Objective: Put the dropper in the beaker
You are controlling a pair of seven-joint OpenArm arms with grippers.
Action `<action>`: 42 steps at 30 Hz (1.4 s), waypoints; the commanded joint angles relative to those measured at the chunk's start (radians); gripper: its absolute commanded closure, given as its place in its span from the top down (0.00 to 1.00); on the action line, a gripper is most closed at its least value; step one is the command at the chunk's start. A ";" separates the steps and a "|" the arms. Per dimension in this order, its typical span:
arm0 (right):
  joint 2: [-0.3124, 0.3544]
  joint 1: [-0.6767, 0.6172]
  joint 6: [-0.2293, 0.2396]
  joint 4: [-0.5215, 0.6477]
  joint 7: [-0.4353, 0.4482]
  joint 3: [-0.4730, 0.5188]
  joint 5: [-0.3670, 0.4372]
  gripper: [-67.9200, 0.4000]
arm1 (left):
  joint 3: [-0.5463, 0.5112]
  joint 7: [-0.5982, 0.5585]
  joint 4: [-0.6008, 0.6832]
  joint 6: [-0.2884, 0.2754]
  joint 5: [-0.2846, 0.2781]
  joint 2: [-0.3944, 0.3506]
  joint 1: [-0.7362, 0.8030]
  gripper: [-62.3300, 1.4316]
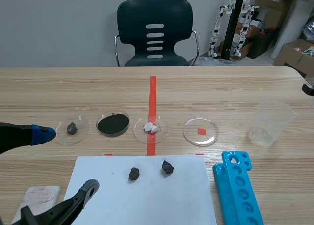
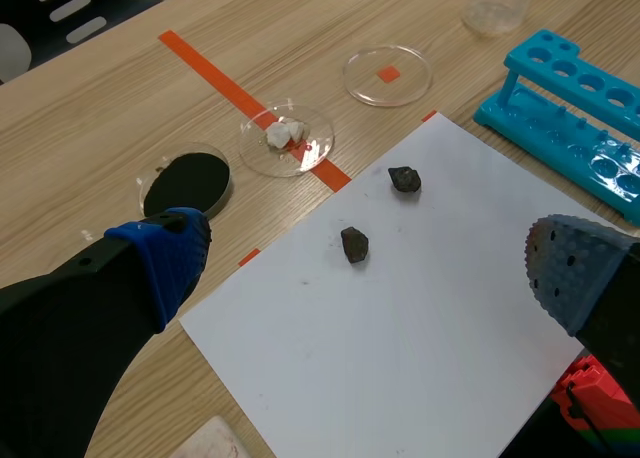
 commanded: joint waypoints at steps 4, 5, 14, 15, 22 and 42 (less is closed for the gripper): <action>0.019 0.095 -0.003 -0.106 0.009 0.002 0.011 0.02 | -0.003 -0.016 0.007 0.006 -0.010 0.005 0.000 1.00; 0.019 0.113 -0.003 -0.127 0.009 0.002 0.011 0.02 | -0.003 -0.016 0.007 0.005 -0.010 0.005 0.000 1.00; 0.018 0.264 0.055 -0.300 0.011 -0.010 0.010 0.02 | -0.003 -0.016 0.007 0.005 -0.010 0.005 0.000 1.00; 0.018 0.276 0.058 -0.314 0.011 -0.016 0.010 0.02 | -0.003 -0.016 0.007 0.005 -0.010 0.005 0.000 1.00; 0.018 0.349 0.077 -0.409 0.014 -0.076 0.010 0.02 | -0.003 -0.007 0.007 0.005 -0.010 0.005 0.000 1.00; 0.013 0.401 0.103 -0.605 0.073 -0.205 0.003 0.02 | -0.003 -0.005 0.007 0.005 -0.010 0.005 0.000 1.00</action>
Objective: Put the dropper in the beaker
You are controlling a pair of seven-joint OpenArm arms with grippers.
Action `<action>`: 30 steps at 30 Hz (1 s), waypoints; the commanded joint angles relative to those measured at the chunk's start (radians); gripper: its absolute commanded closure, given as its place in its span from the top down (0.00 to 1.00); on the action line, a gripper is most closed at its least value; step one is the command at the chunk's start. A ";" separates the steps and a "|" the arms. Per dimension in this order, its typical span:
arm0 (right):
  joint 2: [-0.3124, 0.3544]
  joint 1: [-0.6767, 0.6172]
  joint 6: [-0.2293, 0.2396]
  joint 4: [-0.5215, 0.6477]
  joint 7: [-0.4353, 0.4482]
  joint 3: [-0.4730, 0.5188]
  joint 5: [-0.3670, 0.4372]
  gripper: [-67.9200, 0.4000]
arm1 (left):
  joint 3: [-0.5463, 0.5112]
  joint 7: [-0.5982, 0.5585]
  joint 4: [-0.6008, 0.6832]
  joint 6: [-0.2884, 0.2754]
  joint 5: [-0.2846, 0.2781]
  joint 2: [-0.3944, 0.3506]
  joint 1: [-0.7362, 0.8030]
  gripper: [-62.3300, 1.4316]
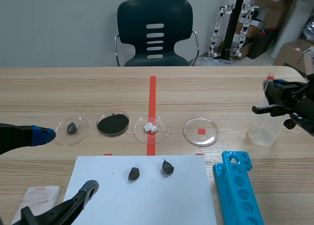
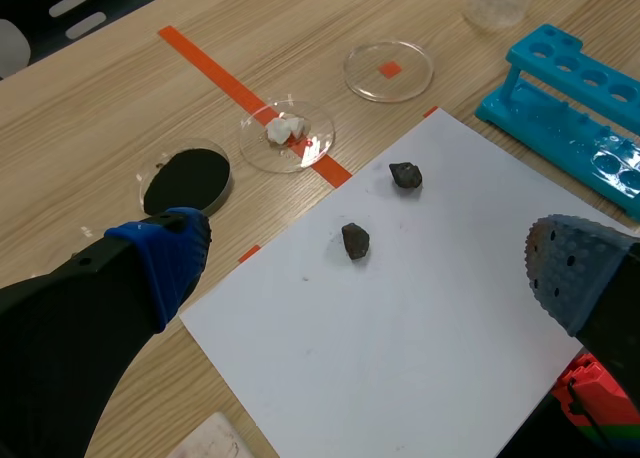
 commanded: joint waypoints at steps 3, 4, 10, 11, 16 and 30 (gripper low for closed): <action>0.014 0.026 -0.003 0.019 0.031 0.006 0.008 0.04 | -0.003 -0.013 0.007 0.005 -0.010 0.005 0.000 1.00; 0.014 0.026 -0.003 0.019 0.031 0.006 0.008 0.07 | -0.003 -0.013 0.007 0.005 -0.010 0.005 0.000 1.00; 0.014 0.025 -0.002 0.019 0.030 0.006 0.008 0.11 | -0.003 -0.013 0.007 0.005 -0.010 0.005 0.000 1.00; 0.014 0.025 0.005 0.019 0.030 0.006 0.008 0.11 | -0.003 -0.013 0.007 0.005 -0.010 0.005 0.000 1.00; 0.019 0.023 0.096 0.019 0.031 0.006 0.008 0.55 | -0.003 -0.013 0.007 0.005 -0.010 0.005 0.000 1.00; 0.019 -0.016 0.128 0.019 0.060 0.006 0.011 0.90 | -0.003 -0.013 0.007 0.006 -0.010 0.005 0.000 1.00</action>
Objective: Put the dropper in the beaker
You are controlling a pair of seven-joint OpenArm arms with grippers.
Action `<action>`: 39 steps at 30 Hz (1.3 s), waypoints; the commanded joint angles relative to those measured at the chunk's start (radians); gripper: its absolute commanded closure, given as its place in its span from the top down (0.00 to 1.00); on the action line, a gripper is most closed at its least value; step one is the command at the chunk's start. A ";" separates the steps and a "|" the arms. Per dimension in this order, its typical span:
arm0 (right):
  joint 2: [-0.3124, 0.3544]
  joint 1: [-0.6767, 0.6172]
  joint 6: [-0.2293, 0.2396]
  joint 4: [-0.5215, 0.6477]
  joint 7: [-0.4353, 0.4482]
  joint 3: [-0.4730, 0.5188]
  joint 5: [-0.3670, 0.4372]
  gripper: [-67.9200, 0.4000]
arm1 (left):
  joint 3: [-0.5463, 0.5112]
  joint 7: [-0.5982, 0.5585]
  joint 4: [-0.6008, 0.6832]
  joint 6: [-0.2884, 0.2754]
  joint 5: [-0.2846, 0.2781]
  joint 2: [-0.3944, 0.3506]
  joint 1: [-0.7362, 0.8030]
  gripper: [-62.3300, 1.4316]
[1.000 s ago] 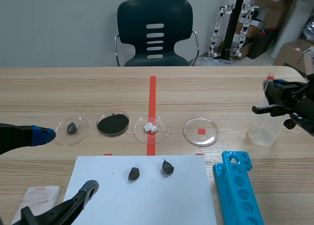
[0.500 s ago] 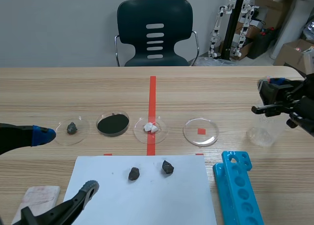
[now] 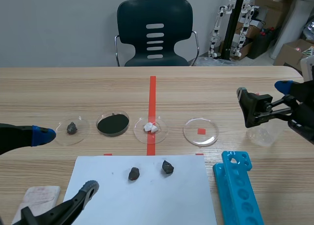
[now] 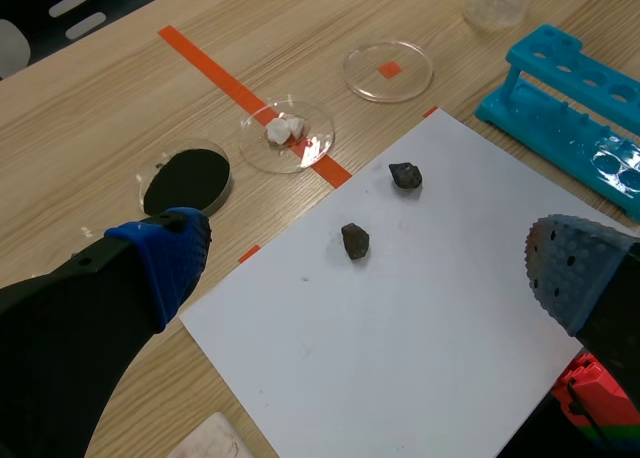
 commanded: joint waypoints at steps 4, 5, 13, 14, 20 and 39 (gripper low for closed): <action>0.019 0.012 0.004 0.019 0.015 0.005 0.014 0.91 | -0.003 -0.013 0.007 0.006 -0.010 0.005 0.000 1.00; 0.019 0.012 0.004 0.019 0.015 0.005 0.014 0.92 | -0.003 -0.013 0.007 0.006 -0.010 0.005 0.000 1.00; 0.019 0.012 0.004 0.019 0.015 0.005 0.014 0.93 | -0.003 -0.013 0.007 0.006 -0.010 0.005 0.000 1.00; 0.019 0.012 0.004 0.019 0.015 0.005 0.014 0.93 | -0.003 -0.013 0.007 0.006 -0.010 0.005 0.000 1.00; 0.019 0.012 0.004 0.019 0.015 0.005 0.014 0.93 | -0.003 -0.013 0.007 0.006 -0.010 0.005 0.000 1.00; 0.019 0.012 0.003 0.019 0.015 0.006 0.014 0.92 | -0.003 -0.013 0.007 0.006 -0.010 0.005 0.000 1.00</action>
